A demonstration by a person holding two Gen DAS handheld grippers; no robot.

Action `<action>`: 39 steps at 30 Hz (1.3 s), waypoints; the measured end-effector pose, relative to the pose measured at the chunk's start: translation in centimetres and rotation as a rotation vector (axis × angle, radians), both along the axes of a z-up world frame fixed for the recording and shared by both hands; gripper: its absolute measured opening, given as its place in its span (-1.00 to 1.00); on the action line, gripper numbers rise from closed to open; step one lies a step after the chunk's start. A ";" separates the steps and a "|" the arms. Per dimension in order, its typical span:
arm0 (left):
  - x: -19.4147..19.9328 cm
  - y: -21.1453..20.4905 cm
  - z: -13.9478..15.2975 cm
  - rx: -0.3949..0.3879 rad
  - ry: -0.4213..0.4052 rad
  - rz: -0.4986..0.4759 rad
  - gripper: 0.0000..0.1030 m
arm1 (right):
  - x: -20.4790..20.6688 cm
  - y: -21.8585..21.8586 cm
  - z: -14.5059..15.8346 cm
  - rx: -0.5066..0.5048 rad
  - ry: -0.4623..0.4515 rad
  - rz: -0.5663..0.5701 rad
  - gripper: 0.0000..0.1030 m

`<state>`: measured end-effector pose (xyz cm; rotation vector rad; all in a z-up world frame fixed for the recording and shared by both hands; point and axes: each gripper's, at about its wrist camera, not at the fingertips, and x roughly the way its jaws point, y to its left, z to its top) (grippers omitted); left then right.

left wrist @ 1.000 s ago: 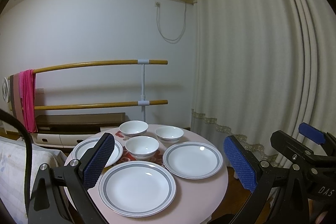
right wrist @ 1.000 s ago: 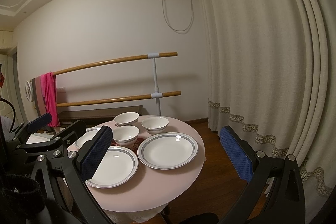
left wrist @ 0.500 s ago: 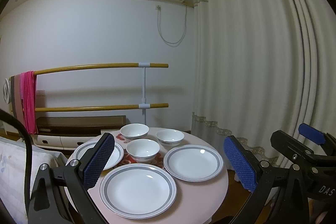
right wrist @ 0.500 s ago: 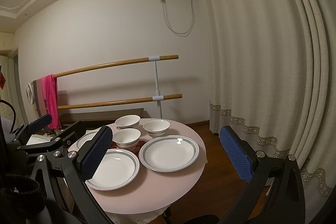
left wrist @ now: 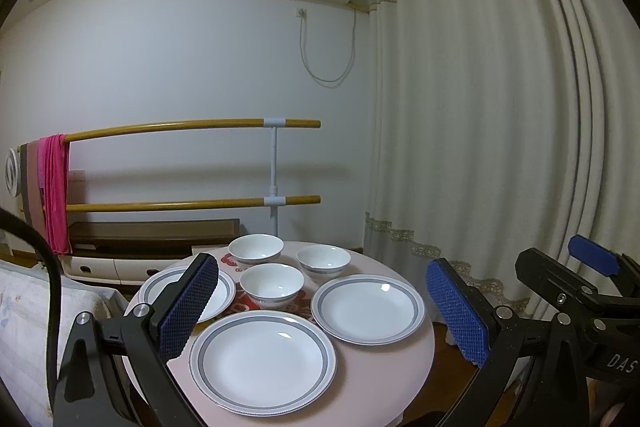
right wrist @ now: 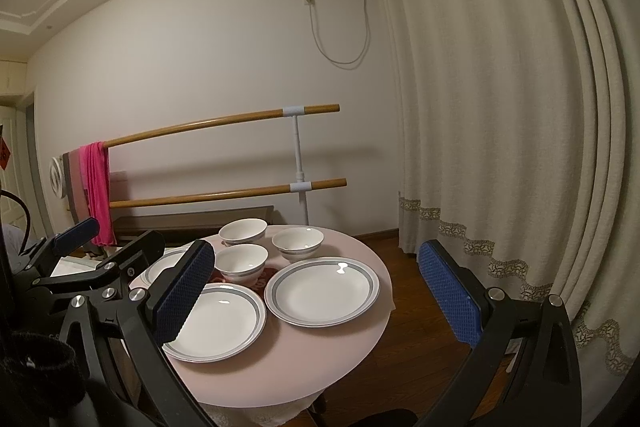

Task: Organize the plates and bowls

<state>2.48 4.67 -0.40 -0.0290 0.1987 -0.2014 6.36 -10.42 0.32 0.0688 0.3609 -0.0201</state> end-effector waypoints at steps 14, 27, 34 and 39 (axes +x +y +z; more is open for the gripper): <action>0.3 0.2 -0.4 0.013 -0.005 0.010 0.99 | 0.3 0.1 -0.5 0.014 0.004 0.017 1.00; 3.5 3.7 -4.3 0.021 0.088 0.158 0.99 | 3.6 0.0 -4.5 0.090 0.099 0.072 1.00; 7.2 6.0 -7.8 0.060 0.199 0.196 0.99 | 7.2 1.1 -10.0 0.163 0.243 0.131 0.99; 11.0 7.4 -9.5 0.028 0.305 0.203 0.99 | 9.9 2.0 -14.1 0.231 0.357 0.182 0.75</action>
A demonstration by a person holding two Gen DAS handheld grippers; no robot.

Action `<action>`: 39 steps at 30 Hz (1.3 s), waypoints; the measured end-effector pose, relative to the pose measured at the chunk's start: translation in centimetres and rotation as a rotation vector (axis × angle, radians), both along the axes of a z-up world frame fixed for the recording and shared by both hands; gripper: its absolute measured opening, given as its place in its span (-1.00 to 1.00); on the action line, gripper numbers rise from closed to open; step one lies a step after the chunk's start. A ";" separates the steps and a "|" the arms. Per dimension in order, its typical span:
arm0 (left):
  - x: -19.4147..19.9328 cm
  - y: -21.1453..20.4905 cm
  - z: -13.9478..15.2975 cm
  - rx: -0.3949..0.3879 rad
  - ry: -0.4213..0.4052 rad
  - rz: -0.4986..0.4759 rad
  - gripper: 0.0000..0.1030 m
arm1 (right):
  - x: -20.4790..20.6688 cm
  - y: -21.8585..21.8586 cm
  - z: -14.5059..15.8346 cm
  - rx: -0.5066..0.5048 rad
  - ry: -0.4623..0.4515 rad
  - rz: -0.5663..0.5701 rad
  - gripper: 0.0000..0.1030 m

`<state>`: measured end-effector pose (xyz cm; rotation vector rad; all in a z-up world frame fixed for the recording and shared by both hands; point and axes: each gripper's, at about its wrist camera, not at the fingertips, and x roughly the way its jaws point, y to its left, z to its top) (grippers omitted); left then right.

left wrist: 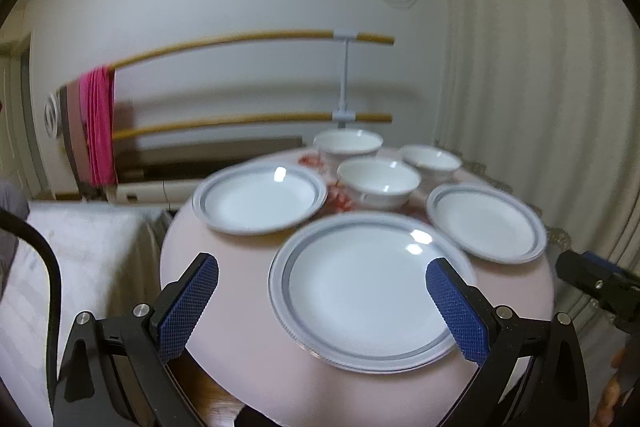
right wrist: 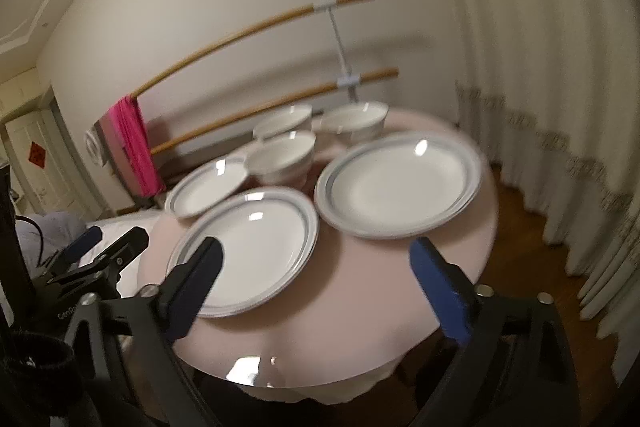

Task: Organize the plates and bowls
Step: 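Move the left tool to the grey-rimmed plate rim while the right tool reaches it too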

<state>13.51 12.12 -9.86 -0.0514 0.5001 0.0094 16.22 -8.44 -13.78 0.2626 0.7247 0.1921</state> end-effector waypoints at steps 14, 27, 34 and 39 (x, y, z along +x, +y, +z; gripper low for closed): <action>9.2 4.1 -4.0 -0.119 0.214 0.037 0.98 | 6.0 2.4 -6.7 0.056 0.221 0.058 0.01; 14.2 6.0 -5.8 -0.131 0.344 0.061 0.98 | 8.9 2.9 -8.4 0.102 0.290 0.075 -0.70; 15.4 6.3 -6.9 -0.151 0.404 0.069 0.98 | 9.4 3.1 -8.4 0.092 0.307 0.082 -0.70; 15.6 7.1 -7.1 -0.208 0.401 0.054 0.69 | 9.6 3.3 -8.4 0.086 0.310 0.087 -0.69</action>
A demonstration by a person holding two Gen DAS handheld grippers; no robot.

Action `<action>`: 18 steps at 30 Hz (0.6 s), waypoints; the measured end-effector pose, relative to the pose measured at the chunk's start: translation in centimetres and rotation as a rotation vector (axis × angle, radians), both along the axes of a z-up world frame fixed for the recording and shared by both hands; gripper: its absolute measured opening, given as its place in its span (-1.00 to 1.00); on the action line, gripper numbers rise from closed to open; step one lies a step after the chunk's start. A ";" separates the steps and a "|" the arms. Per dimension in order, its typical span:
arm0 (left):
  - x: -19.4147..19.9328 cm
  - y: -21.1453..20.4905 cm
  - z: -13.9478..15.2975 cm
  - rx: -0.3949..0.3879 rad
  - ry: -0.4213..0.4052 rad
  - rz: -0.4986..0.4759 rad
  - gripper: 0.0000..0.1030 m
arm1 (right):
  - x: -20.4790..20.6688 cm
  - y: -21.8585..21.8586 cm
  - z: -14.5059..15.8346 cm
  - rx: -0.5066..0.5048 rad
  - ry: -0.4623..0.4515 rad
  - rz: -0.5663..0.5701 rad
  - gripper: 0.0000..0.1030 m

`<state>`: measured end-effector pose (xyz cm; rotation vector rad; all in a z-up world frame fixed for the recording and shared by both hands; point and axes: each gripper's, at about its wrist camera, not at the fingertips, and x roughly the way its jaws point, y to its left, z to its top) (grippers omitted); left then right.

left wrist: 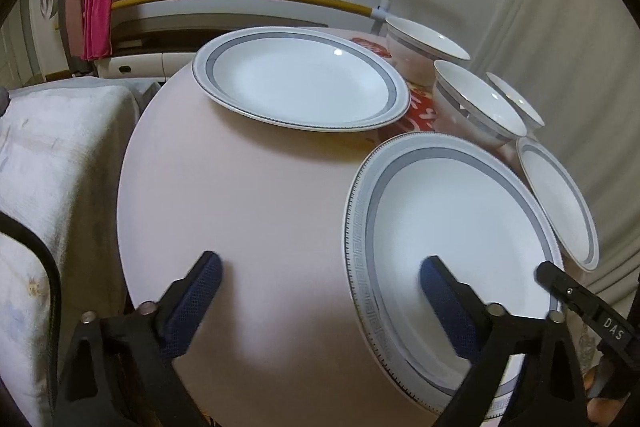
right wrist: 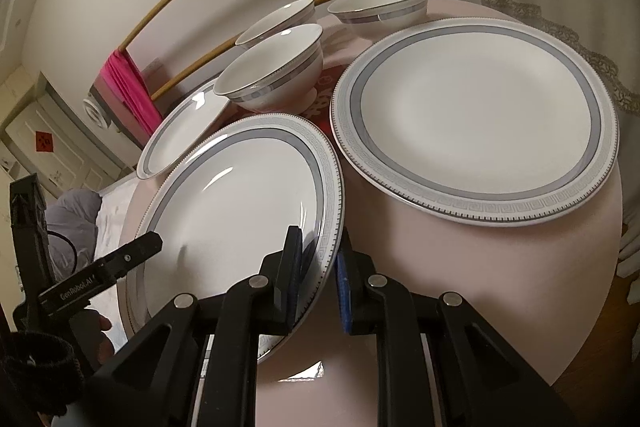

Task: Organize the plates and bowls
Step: 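Move the left tool to the grey-rimmed plate rim while the right tool reaches it too, then close the left tool on the plate rim while the right tool grips it too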

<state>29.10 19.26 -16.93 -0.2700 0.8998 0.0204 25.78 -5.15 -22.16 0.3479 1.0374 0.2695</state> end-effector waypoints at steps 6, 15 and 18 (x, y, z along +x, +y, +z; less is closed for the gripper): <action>0.3 -0.2 0.3 0.013 0.018 -0.012 0.08 | 0.1 0.2 0.0 -0.008 0.001 0.001 -0.69; 0.8 -0.3 0.3 -0.036 0.031 -0.074 -0.28 | 0.2 0.3 0.1 -0.012 0.006 -0.004 -0.69; 0.9 -0.3 0.3 -0.045 0.033 -0.093 -0.29 | 0.2 0.3 0.1 -0.014 0.004 -0.003 -0.69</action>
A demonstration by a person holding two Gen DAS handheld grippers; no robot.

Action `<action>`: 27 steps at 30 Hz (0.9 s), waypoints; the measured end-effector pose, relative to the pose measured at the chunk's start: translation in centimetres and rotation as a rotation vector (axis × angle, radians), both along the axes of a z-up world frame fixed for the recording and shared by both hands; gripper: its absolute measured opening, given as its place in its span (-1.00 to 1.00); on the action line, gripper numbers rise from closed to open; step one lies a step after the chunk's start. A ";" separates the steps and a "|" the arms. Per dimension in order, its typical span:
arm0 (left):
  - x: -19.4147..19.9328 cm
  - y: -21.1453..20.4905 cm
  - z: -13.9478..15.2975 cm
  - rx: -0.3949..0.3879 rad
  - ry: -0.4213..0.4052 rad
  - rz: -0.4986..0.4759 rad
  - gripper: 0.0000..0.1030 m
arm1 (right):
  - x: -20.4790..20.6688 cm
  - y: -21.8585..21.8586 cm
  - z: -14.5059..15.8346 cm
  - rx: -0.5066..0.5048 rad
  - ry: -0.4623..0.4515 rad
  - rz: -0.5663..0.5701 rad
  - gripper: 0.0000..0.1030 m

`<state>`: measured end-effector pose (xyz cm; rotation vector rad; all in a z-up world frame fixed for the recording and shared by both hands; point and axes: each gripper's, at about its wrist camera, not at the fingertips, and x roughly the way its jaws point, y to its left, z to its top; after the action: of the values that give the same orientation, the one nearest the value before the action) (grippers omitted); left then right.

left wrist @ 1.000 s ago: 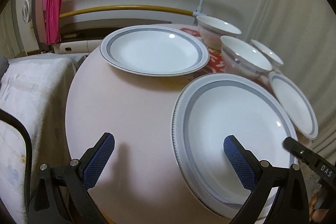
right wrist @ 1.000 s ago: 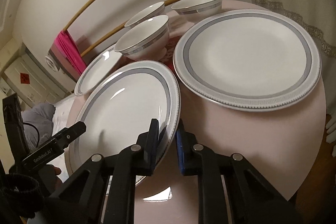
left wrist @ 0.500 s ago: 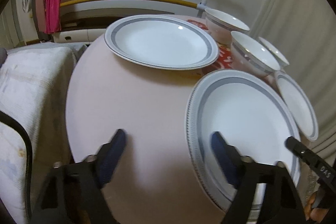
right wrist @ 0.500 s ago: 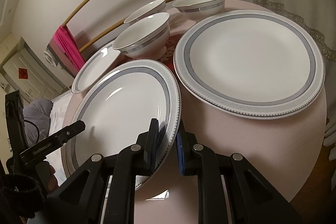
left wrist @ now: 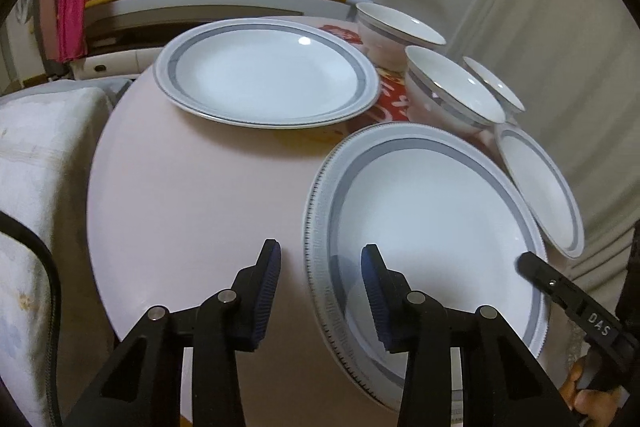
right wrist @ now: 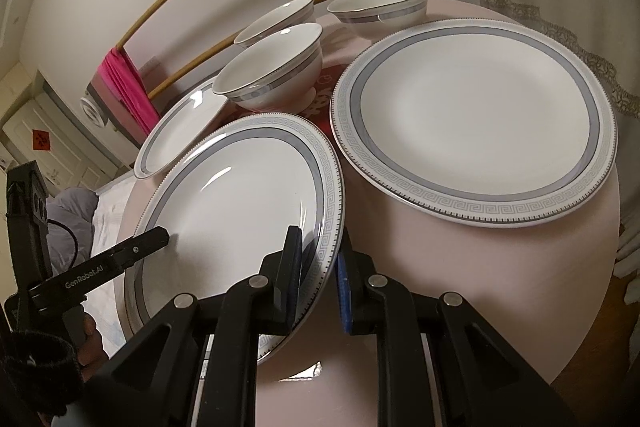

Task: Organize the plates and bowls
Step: 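Close the left tool on the plate rim while the right tool grips it too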

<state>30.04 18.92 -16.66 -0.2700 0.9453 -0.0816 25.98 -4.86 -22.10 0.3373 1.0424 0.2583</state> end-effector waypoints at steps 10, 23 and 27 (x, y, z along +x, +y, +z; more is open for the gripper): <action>0.3 0.6 -0.1 -0.056 0.009 -0.017 -0.60 | -0.1 0.1 0.0 -0.016 -0.009 0.003 -0.68; -0.5 1.4 0.3 -0.074 -0.016 -0.006 -0.66 | -0.4 0.6 0.3 -0.010 -0.017 0.016 -0.68; -1.4 2.0 0.7 -0.065 -0.031 0.008 -0.67 | -0.5 1.1 0.7 -0.002 -0.026 0.039 -0.68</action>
<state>28.67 20.94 -15.94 -0.3316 0.9120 -0.1095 25.50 -3.76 -21.40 0.3114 1.0245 0.2957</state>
